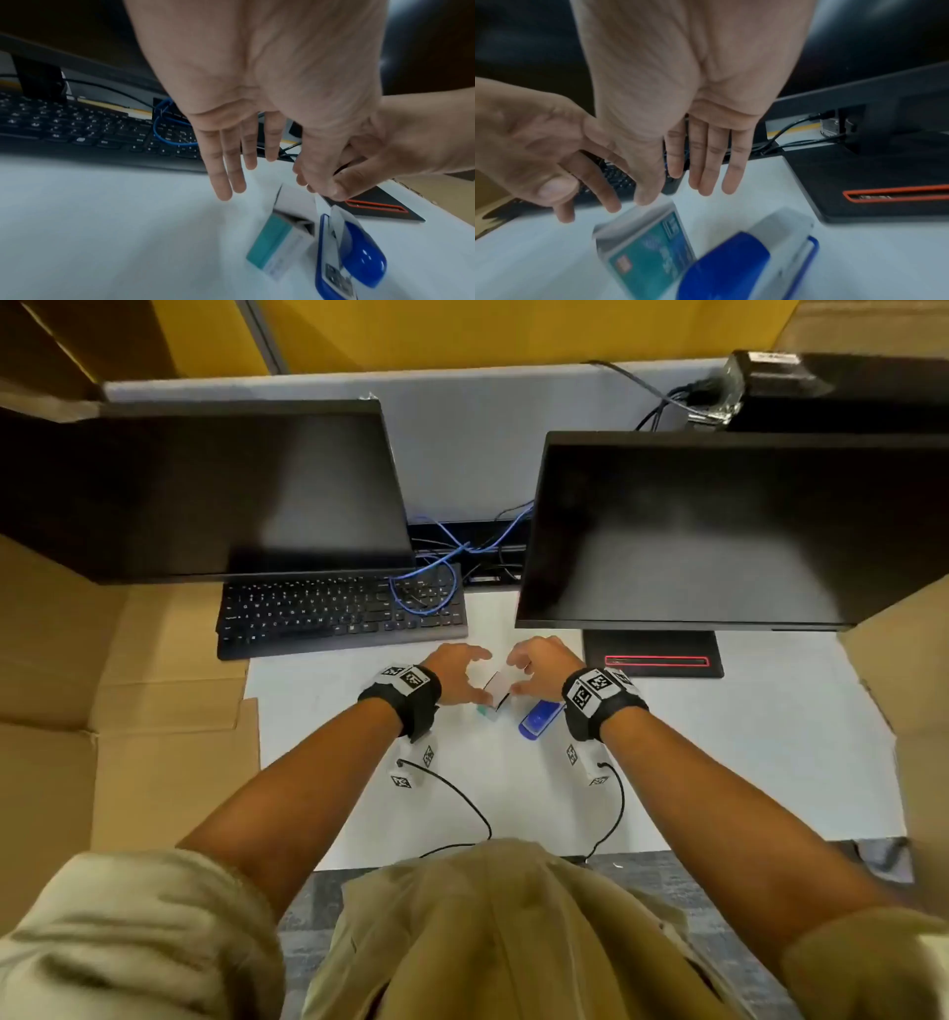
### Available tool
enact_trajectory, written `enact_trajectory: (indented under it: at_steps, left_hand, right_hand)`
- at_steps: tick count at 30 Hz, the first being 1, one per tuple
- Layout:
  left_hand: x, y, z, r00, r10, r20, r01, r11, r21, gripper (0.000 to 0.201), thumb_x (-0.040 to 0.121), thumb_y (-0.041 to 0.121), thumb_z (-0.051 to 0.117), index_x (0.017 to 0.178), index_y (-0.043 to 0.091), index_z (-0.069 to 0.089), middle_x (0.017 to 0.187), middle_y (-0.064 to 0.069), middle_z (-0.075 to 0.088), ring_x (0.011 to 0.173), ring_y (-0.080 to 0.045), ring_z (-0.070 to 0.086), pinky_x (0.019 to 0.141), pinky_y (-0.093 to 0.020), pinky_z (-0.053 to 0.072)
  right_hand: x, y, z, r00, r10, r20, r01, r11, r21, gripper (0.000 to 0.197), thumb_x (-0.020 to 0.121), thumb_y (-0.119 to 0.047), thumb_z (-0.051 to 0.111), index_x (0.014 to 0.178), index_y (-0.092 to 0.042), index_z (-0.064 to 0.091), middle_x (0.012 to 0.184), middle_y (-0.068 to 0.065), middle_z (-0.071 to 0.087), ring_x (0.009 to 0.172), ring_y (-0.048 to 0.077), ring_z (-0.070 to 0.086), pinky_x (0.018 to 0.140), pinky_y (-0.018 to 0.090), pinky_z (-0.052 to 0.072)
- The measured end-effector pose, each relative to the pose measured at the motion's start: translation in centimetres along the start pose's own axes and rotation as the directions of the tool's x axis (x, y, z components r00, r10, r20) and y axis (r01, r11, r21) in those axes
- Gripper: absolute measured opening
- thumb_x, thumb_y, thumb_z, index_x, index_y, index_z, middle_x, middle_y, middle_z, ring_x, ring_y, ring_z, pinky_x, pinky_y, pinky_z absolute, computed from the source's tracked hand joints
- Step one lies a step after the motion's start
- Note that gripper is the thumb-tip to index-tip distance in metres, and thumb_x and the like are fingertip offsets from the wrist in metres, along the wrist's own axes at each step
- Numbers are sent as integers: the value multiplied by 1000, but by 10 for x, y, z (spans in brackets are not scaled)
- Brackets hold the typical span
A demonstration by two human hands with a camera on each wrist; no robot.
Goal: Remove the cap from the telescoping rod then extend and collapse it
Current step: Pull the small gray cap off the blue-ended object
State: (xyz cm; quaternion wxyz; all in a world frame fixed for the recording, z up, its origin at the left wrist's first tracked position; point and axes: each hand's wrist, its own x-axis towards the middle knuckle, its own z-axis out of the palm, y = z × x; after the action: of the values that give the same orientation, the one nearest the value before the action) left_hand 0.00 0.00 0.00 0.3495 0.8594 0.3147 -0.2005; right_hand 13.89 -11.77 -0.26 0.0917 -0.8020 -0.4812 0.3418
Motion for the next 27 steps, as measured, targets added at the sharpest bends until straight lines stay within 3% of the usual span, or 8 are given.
enact_trajectory:
  at_steps: [6,10,14,22,27]
  left_hand:
    - [0,1,18,997,-47,60,49,998,-33,86,66,36,84,140,25,42,145,-3,48,123,-29,53,105,-49,46]
    - [0,5,23,998,-45,35,47,998,-44,83,67,35,83,140,24,43,134,-3,58,120,-28,54,104,-48,47]
    - [3,10,29,998,-48,-43,47,999,-5,84,66,37,84,139,25,45,127,-6,61,119,-28,53,103,-44,47]
    - [3,12,29,996,-55,-71,55,998,4,78,67,33,85,136,22,51,127,-10,61,118,-29,54,99,-43,49]
    - [-3,8,24,999,3,-41,-4,1000,-21,66,77,22,77,137,19,50,125,-10,64,119,-29,55,103,-44,47]
  right_hand:
    - [-10,9,17,995,98,22,-99,994,50,43,78,-27,75,117,-19,59,107,3,66,100,22,59,90,40,53]
    - [-12,7,24,995,96,-23,-94,993,67,39,80,-27,73,115,-17,61,105,4,68,99,23,60,90,40,52]
    - [-10,1,34,992,90,-90,-82,993,82,25,80,-27,73,102,-17,66,98,7,70,91,26,61,84,40,53]
    - [-11,4,40,987,108,-118,-89,984,153,29,83,-20,71,110,-11,64,103,8,71,99,26,61,93,39,51]
    - [-14,4,40,991,94,-94,-78,983,168,31,81,-36,73,102,-14,66,96,6,69,95,26,59,89,39,51]
